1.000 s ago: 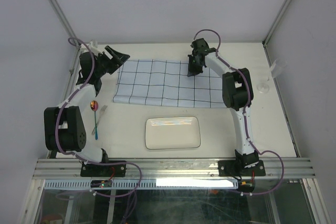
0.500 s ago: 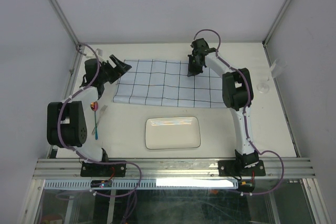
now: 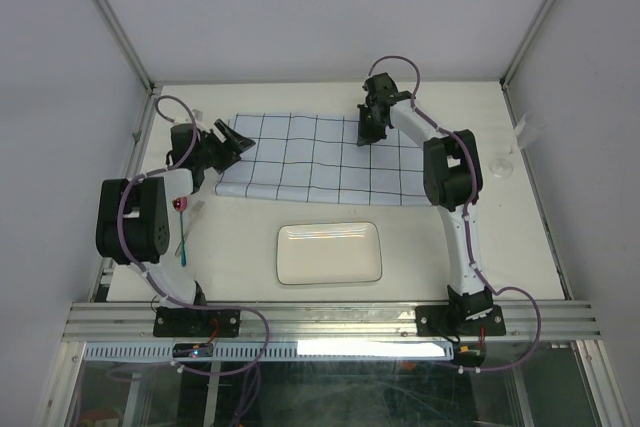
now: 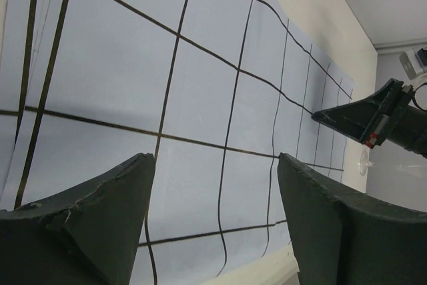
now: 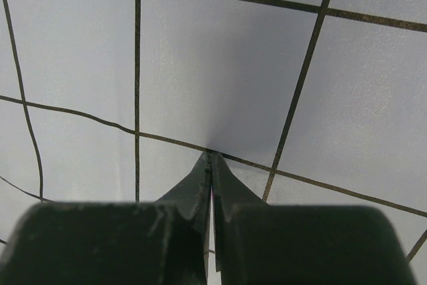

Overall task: Set the dinner table for one person
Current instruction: Flatten out the napkin at the center of the board.

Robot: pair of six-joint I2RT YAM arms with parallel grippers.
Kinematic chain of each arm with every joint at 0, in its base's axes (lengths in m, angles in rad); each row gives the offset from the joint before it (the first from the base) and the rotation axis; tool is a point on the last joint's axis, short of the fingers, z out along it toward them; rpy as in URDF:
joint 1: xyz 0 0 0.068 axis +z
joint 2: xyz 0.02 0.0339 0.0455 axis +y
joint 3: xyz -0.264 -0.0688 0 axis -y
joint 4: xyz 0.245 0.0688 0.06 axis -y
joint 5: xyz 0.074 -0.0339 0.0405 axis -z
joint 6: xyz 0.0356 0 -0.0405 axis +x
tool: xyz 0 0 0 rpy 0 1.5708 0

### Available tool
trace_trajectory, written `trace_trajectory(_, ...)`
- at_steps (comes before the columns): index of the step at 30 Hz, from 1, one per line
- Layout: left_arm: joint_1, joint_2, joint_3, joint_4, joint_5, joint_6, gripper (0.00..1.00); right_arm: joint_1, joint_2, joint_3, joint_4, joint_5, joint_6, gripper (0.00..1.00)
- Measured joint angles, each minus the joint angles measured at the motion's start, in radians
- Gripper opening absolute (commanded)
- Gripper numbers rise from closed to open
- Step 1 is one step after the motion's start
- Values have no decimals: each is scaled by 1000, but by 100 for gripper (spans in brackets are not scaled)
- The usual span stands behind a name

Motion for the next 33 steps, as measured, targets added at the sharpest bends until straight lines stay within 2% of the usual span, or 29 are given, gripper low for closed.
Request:
trace_trajectory(6, 0, -129, -80, -57, -28, 14, 77, 0, 0, 0, 0, 0, 1, 0)
trace_trajectory(20, -56, -167, -204, -134, -67, 14, 78, 0, 0, 0, 0, 5, 6, 0)
trace_trajectory(33, -125, -449, -346, -266, -135, 13, 80, 0, 0, 2, -3, 12, 10, 0)
